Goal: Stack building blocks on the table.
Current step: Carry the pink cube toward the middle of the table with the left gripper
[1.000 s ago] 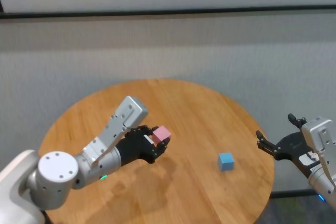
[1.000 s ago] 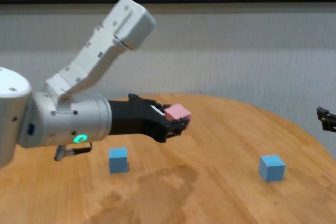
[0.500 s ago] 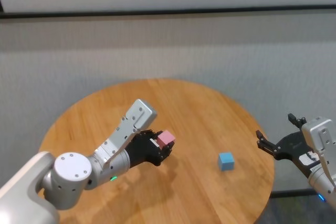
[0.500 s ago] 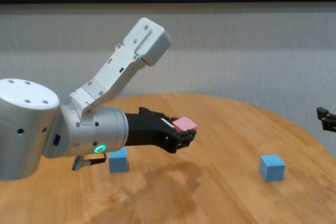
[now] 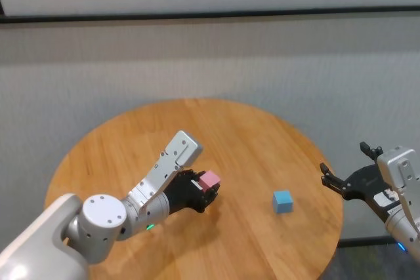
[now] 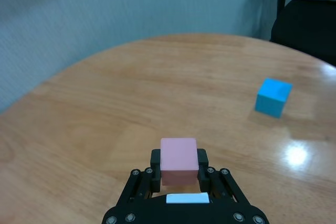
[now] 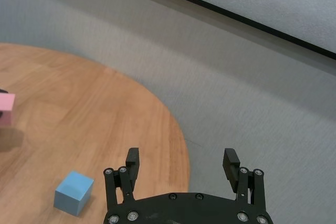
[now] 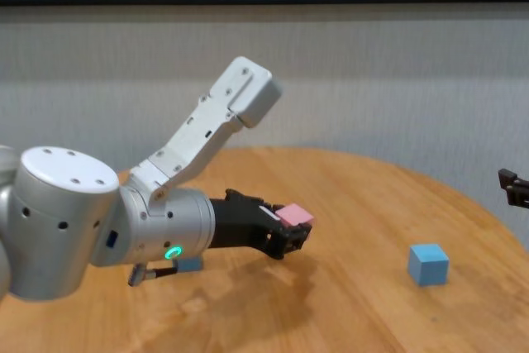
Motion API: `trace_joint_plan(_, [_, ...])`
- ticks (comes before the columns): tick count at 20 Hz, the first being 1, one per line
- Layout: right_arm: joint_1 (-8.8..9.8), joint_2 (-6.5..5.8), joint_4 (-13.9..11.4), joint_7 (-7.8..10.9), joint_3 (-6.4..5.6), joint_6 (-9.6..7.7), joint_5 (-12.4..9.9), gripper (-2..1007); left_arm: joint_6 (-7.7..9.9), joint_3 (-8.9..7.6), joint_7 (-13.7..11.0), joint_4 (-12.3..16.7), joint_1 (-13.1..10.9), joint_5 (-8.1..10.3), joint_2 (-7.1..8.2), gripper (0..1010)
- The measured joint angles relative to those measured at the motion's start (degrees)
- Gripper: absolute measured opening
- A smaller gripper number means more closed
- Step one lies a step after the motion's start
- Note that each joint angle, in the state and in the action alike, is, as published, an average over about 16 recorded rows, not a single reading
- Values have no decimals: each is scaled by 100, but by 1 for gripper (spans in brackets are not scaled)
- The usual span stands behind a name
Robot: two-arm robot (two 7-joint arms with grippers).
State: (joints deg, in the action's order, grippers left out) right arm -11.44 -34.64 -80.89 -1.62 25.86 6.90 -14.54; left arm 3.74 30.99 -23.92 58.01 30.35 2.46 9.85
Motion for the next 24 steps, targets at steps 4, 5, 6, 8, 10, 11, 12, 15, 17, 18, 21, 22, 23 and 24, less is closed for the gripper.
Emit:
trace_joint_plan(4, [0,0,0,0,0,0,0,1005,-82,-22,30,-339,108,-64,-134,401])
trace_joint_plan(5, [0,0,0,0,0,0,0,1005,-105,-28,36,-420,135,-80,-165,401])
trace_joint_plan(6, [0,0,0,0,0,0,0,1005,-129,-35,41,-499,162,-94,-194,401])
trace_joint_plan(8, [0,0,0,0,0,0,0,1005,-174,-51,51,-650,212,-123,-247,401])
trace_joint_plan(10, [0,0,0,0,0,0,0,1004,-215,-69,57,-785,258,-148,-292,401])
trace_joint_plan(11, [0,0,0,0,0,0,0,1004,-235,-79,57,-846,278,-159,-312,401])
trace_joint_plan(12, [0,0,0,0,0,0,0,1004,-253,-90,57,-900,296,-169,-328,401])
trace_joint_plan(15, [0,0,0,0,0,0,0,1004,-300,-123,51,-1036,340,-195,-367,401])
trace_joint_plan(17, [0,0,0,0,0,0,0,1004,-325,-144,42,-1100,358,-208,-384,401])
trace_joint_plan(18, [0,0,0,0,0,0,0,1004,-333,-155,37,-1122,364,-213,-388,401])
trace_joint_plan(21, [0,0,0,0,0,0,0,1004,-344,-185,20,-1168,373,-222,-398,401])
trace_joint_plan(22, [0,0,0,0,0,0,0,1004,-345,-194,15,-1176,374,-224,-400,401])
trace_joint_plan(23, [0,0,0,0,0,0,0,1004,-345,-202,9,-1183,374,-226,-401,401])
trace_joint_plan(24, [0,0,0,0,0,0,0,1004,-345,-209,4,-1186,374,-227,-401,401])
